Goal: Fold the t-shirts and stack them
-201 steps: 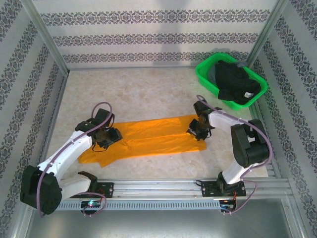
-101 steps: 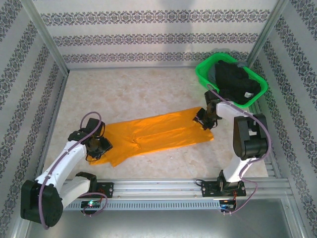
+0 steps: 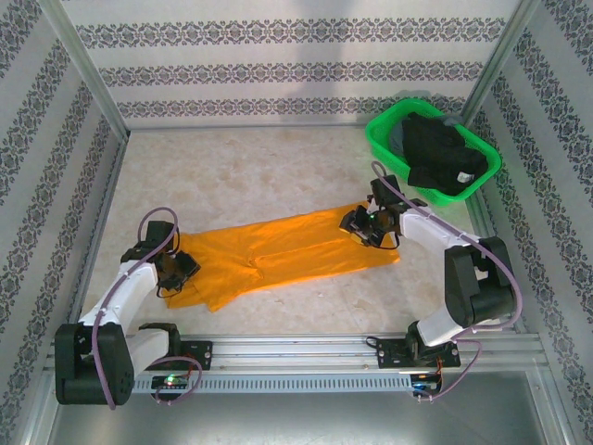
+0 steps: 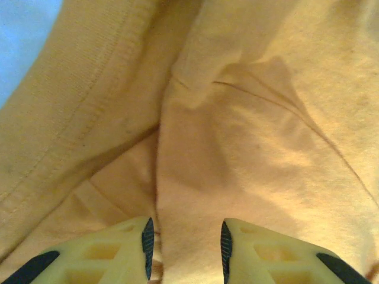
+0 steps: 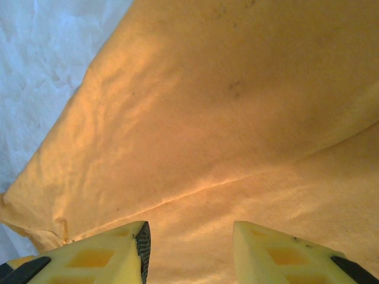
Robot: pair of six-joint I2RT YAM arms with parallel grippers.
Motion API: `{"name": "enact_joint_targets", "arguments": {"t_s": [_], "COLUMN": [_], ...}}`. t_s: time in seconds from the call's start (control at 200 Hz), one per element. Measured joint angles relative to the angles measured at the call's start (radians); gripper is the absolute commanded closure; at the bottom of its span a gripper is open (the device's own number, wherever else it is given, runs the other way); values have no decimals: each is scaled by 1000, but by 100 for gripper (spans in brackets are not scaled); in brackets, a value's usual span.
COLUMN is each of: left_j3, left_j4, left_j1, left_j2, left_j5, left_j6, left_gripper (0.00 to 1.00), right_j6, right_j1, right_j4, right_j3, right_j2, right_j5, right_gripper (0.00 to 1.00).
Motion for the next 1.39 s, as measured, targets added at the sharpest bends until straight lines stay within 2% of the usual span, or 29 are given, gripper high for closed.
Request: {"name": "enact_joint_targets", "arguments": {"t_s": [0.225, 0.525, 0.894, 1.394], "left_j3": [33, 37, 5, 0], "left_j4": [-25, -5, 36, 64], "left_j1": [2, 26, 26, 26], "left_j2": [-36, 54, 93, 68], "left_j5": [-32, -45, -39, 13], "left_j6": [34, 60, 68, 63], "left_gripper": [65, 66, 67, 100], "right_j6": [4, 4, 15, 23], "right_j1": [2, 2, 8, 8], "right_j4": [21, 39, 47, 55], "right_j3": [-6, 0, 2, 2], "right_j2": [0, 3, 6, 23], "right_j5": [-8, -27, -41, -41], "right_gripper": [58, 57, 57, 58]}}
